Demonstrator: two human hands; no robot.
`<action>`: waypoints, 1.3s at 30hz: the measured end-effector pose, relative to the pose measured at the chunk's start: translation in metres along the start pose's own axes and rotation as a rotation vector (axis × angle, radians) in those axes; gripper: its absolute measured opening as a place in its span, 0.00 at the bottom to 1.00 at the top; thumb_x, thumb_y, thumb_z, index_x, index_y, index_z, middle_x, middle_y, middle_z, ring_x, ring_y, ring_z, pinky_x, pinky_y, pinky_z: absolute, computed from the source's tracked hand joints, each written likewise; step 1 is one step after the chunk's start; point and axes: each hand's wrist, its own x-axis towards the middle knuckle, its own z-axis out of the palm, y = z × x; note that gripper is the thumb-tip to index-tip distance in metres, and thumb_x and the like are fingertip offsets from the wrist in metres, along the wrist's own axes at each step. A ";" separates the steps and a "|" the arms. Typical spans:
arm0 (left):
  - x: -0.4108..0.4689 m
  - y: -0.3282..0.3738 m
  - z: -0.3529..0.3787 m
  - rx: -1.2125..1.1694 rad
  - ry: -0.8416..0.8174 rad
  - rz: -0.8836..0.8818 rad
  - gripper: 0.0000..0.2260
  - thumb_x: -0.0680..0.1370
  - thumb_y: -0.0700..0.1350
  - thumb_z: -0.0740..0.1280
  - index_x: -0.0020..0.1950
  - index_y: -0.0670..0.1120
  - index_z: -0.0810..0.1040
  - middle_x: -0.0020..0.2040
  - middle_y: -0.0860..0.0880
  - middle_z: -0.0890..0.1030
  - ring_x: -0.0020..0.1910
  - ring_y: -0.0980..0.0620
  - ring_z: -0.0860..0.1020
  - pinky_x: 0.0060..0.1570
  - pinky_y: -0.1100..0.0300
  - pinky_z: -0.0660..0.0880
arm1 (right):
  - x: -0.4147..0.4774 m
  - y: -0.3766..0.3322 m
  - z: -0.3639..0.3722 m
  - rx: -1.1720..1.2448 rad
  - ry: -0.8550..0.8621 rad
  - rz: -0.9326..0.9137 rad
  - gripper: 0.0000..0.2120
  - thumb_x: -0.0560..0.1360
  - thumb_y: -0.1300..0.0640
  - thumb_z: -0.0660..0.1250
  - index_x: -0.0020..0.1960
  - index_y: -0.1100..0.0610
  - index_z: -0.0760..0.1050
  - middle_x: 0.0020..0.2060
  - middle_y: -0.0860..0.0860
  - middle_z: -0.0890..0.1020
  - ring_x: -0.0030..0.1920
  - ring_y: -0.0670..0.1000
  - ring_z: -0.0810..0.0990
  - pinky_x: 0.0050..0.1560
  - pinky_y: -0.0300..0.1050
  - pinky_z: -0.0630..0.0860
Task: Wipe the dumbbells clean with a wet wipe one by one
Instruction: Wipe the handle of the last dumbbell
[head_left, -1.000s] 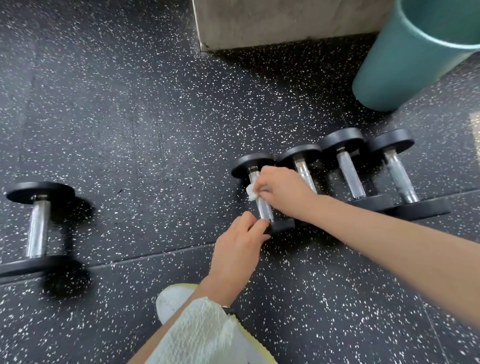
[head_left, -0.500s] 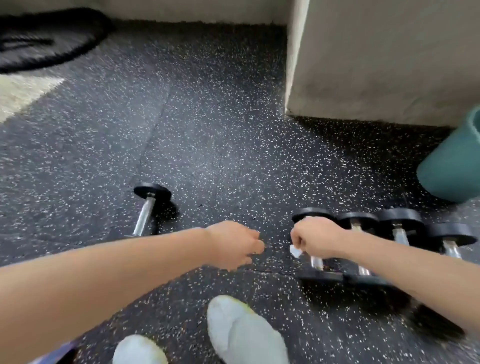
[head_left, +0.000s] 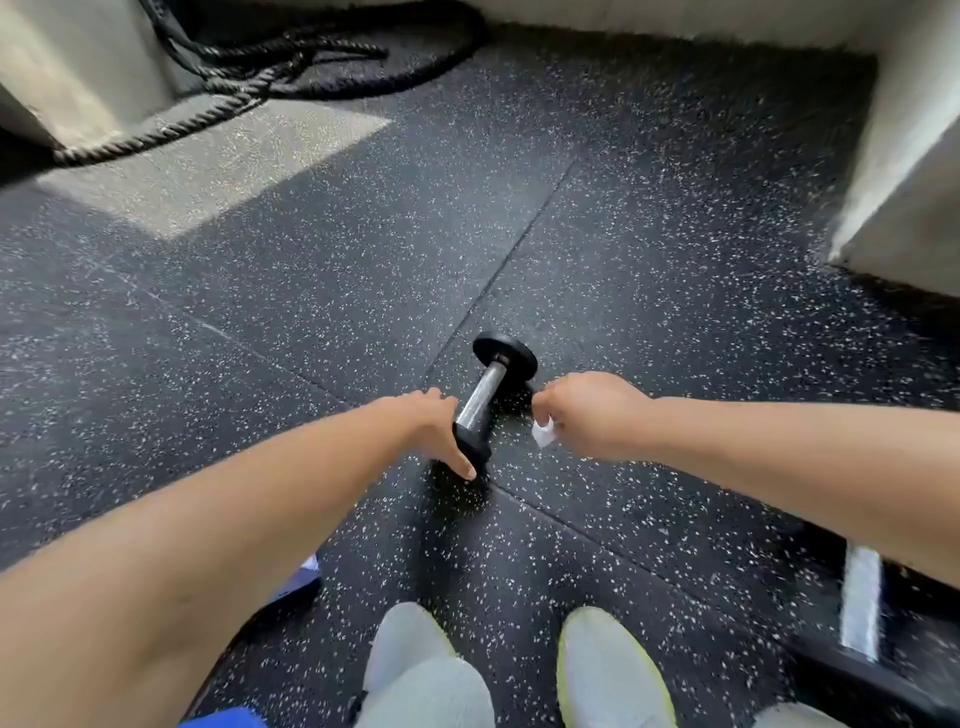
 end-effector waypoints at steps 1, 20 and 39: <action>0.009 -0.005 0.014 -0.069 0.006 -0.014 0.58 0.65 0.75 0.74 0.84 0.47 0.55 0.82 0.42 0.60 0.79 0.39 0.64 0.74 0.42 0.69 | 0.011 -0.005 0.011 0.087 0.049 0.022 0.16 0.75 0.62 0.65 0.59 0.48 0.79 0.52 0.49 0.83 0.52 0.57 0.82 0.42 0.45 0.70; 0.029 0.043 0.099 -0.673 0.473 -0.216 0.43 0.63 0.67 0.76 0.67 0.42 0.66 0.64 0.42 0.70 0.65 0.39 0.73 0.62 0.47 0.74 | 0.048 -0.049 0.082 0.783 0.437 0.420 0.08 0.76 0.56 0.68 0.50 0.47 0.84 0.42 0.42 0.85 0.44 0.45 0.82 0.44 0.44 0.78; -0.005 0.051 0.150 -0.803 0.477 -0.132 0.42 0.61 0.67 0.77 0.65 0.49 0.63 0.57 0.51 0.62 0.64 0.45 0.66 0.57 0.53 0.70 | 0.037 -0.071 0.124 0.555 0.211 0.013 0.05 0.73 0.58 0.74 0.46 0.50 0.86 0.43 0.44 0.83 0.45 0.50 0.80 0.44 0.44 0.74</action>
